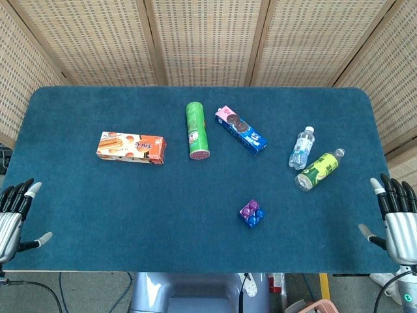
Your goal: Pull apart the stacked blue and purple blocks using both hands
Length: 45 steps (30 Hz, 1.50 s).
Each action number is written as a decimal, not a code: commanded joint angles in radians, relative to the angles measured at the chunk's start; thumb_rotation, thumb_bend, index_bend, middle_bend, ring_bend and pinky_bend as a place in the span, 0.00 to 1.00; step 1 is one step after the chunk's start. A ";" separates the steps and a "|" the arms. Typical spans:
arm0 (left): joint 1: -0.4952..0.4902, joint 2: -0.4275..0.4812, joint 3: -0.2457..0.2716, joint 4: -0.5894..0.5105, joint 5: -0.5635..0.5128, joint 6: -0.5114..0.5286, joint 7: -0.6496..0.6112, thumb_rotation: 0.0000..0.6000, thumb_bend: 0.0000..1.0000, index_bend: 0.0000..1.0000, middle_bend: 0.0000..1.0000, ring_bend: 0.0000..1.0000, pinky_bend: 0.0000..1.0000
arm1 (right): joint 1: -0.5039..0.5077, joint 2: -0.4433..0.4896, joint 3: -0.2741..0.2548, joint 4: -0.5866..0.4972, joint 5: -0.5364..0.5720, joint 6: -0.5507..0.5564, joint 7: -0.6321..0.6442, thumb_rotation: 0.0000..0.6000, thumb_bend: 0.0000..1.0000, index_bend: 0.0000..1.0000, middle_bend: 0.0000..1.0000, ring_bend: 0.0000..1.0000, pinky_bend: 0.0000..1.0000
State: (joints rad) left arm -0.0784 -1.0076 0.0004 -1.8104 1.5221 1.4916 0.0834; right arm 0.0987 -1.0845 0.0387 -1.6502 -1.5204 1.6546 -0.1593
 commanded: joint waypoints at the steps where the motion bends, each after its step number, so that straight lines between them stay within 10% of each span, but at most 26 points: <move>1: 0.003 0.004 -0.002 -0.005 -0.003 0.005 0.000 1.00 0.00 0.00 0.00 0.00 0.00 | -0.005 -0.003 0.003 0.001 -0.008 0.005 -0.012 1.00 0.00 0.00 0.00 0.00 0.00; 13: 0.002 0.011 -0.002 -0.008 0.015 0.004 -0.024 1.00 0.00 0.00 0.00 0.00 0.00 | 0.028 -0.013 -0.020 0.014 -0.098 -0.058 0.029 1.00 0.00 0.00 0.00 0.00 0.00; 22: -0.015 -0.006 -0.021 -0.011 -0.042 -0.036 0.018 1.00 0.00 0.00 0.00 0.00 0.00 | 0.297 0.005 0.029 -0.031 -0.144 -0.435 0.113 1.00 0.00 0.13 0.15 0.00 0.00; 34: -0.037 -0.022 -0.043 -0.006 -0.131 -0.090 0.060 1.00 0.00 0.00 0.00 0.00 0.00 | 0.567 -0.195 0.083 0.080 -0.122 -0.766 0.080 1.00 0.18 0.29 0.28 0.00 0.00; 45: -0.046 -0.026 -0.045 0.001 -0.153 -0.112 0.058 1.00 0.00 0.00 0.00 0.00 0.00 | 0.627 -0.284 0.060 0.133 -0.093 -0.821 -0.061 1.00 0.23 0.32 0.28 0.00 0.00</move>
State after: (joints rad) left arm -0.1241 -1.0336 -0.0450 -1.8101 1.3689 1.3797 0.1418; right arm 0.7151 -1.3543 0.1065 -1.5394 -1.6167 0.8420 -0.1887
